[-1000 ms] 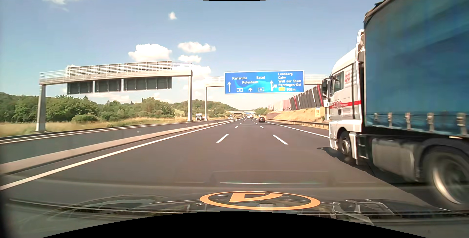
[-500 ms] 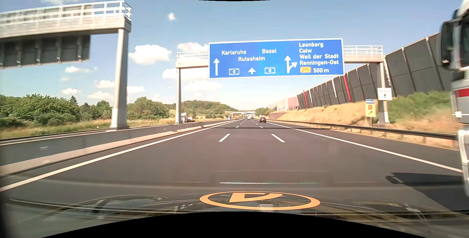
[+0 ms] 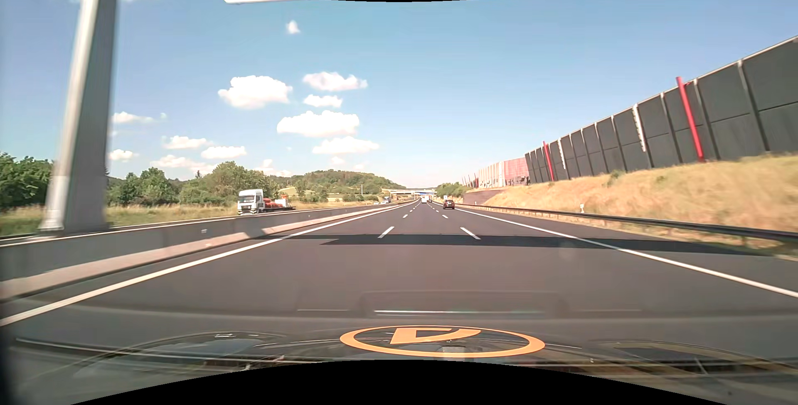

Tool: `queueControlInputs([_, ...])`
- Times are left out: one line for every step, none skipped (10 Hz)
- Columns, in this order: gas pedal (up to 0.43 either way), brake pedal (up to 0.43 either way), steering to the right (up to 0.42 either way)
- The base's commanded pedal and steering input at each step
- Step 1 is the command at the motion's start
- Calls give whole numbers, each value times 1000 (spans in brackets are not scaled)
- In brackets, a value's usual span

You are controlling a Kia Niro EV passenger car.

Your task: Follow the waypoints while adhering to traffic rules and regulations

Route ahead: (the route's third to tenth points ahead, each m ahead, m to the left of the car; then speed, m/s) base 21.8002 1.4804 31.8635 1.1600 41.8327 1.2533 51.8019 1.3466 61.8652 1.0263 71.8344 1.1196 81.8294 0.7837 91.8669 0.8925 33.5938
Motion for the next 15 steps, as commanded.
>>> queueControlInputs([287, 0, -2])
queueControlInputs([287, 0, -2])
queueControlInputs([287, 0, -1])
queueControlInputs([287, 0, -1])
queueControlInputs([287, 0, -1])
queueControlInputs([287, 0, -1])
queueControlInputs([287, 0, -1])
queueControlInputs([299, 0, -1])
queueControlInputs([319, 0, -1])
queueControlInputs([319, 0, -1])
queueControlInputs([319, 0, -1])
queueControlInputs([319, 0, -1])
queueControlInputs([331, 0, -1])
queueControlInputs([331, 0, -1])
queueControlInputs([331, 0, -1])
